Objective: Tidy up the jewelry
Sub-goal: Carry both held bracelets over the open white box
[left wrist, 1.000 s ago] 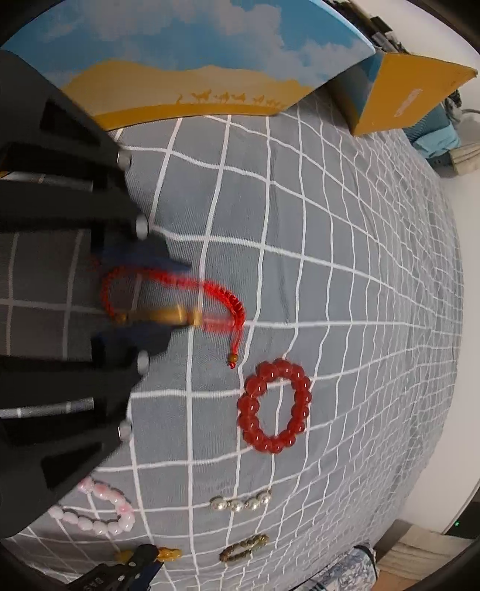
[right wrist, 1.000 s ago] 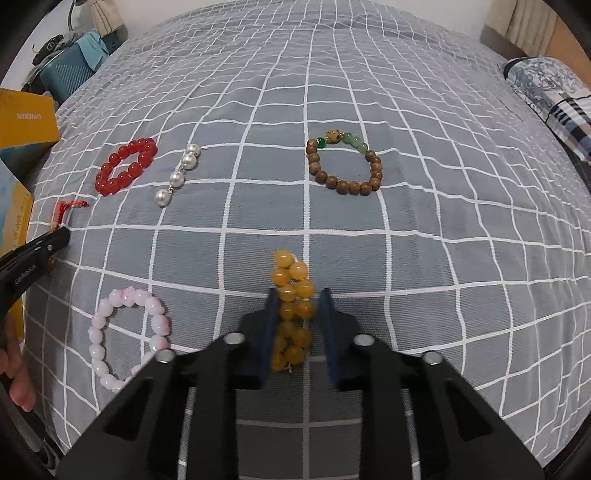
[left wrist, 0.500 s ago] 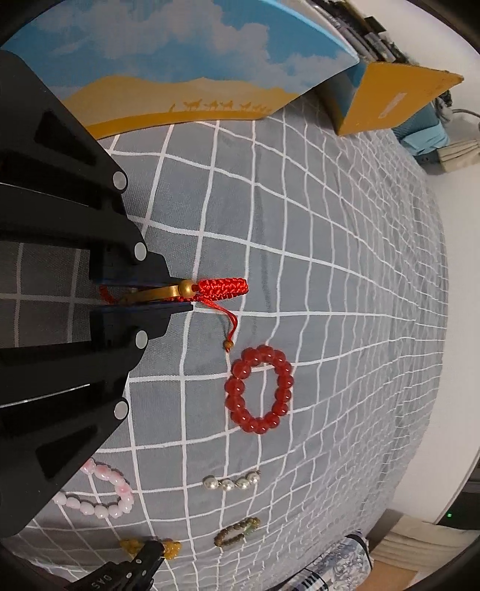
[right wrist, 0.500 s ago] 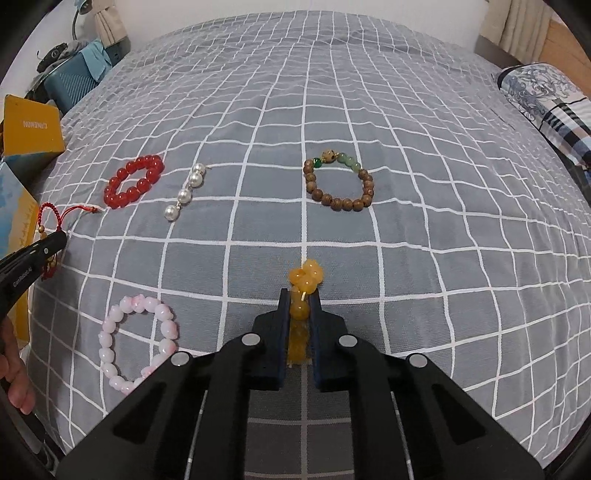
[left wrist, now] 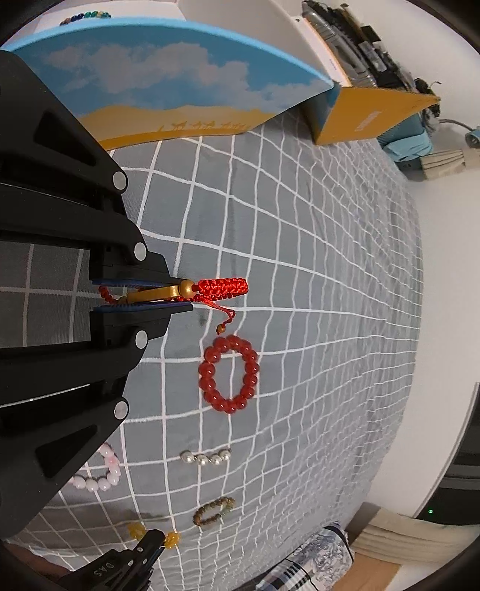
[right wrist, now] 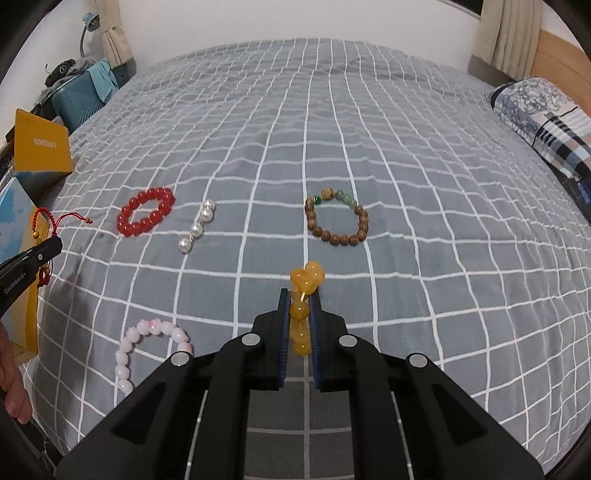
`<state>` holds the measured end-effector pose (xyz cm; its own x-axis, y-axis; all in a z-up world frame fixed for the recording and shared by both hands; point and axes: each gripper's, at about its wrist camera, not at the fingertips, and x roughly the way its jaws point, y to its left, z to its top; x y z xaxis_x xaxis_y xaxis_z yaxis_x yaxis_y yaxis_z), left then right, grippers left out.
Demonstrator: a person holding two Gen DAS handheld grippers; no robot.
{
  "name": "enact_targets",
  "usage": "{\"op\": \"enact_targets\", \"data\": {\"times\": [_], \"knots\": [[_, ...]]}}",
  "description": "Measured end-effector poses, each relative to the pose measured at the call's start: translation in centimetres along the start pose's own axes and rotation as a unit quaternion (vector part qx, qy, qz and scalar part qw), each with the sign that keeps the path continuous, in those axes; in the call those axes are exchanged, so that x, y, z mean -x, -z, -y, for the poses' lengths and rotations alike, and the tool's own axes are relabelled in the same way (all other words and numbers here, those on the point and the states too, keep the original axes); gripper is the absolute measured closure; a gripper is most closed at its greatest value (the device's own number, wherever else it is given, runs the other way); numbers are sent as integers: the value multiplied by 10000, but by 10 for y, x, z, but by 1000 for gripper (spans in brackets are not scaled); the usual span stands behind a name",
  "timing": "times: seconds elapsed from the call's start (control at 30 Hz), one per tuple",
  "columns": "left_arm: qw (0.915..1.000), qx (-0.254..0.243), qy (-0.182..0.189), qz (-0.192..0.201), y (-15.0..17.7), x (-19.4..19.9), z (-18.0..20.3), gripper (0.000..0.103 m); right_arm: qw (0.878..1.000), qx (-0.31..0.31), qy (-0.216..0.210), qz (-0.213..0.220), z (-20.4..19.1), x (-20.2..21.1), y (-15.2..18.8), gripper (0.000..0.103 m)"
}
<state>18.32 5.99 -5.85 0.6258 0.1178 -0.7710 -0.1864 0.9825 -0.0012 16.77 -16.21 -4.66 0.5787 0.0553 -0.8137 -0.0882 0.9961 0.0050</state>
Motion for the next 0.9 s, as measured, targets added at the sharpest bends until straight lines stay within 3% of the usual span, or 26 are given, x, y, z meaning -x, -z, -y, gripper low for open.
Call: {"op": "enact_targets", "data": {"times": [0.53,0.9], "knots": [[9962,-122,329,791,-4,45,17,97,9951,35,211,964,-6,33,-16,94],[9936,-52,274,1095,-4,61,16,97,9919,18,330,1229,-7,43,-20,94]]}}
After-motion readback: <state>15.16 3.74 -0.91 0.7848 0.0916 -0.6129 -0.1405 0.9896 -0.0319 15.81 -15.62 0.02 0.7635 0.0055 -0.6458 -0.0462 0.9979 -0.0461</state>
